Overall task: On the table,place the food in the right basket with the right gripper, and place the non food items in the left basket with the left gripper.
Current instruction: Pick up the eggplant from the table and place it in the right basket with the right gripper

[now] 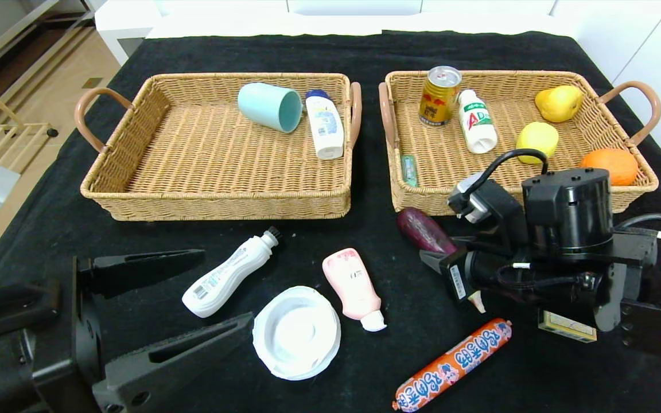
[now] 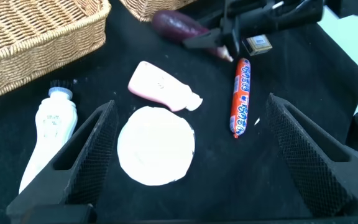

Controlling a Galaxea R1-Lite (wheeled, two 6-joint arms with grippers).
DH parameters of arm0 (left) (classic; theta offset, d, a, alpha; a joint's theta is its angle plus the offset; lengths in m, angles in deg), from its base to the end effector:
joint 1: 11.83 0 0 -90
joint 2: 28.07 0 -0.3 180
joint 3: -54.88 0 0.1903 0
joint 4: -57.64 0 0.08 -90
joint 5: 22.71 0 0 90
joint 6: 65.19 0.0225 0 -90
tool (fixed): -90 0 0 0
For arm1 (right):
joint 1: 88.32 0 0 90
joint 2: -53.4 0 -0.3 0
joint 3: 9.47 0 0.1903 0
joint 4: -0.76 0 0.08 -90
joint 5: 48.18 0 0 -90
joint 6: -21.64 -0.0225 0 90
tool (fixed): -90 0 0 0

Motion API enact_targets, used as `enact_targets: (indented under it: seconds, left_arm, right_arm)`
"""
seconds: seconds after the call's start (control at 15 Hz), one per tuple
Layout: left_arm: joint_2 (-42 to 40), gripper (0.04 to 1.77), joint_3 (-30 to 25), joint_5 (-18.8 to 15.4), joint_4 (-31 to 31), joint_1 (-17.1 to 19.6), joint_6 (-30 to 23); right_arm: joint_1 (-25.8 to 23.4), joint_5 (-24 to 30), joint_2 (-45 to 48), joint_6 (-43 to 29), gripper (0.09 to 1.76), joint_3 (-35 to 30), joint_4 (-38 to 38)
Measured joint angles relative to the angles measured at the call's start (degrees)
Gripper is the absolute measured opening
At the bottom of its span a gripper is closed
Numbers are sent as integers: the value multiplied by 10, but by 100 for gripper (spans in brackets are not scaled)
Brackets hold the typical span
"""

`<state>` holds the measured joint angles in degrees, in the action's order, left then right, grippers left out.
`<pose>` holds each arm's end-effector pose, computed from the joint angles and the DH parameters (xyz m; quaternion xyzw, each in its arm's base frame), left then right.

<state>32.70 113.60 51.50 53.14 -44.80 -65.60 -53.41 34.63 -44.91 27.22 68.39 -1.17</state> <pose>0.1180 -0.0839 0.2434 0.0053 0.0580 -0.4119 0.9094 0.2610 0.1787 0.1914 -0.1160 0.1695 0.2435 0.9479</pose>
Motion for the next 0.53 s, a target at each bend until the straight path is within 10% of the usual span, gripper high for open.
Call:
enact_targets:
  seconds: [0.53]
  left_arm:
    - [0, 172, 0, 0, 0, 0, 1]
  right_arm:
    - [5, 0, 80, -1, 75, -3, -7]
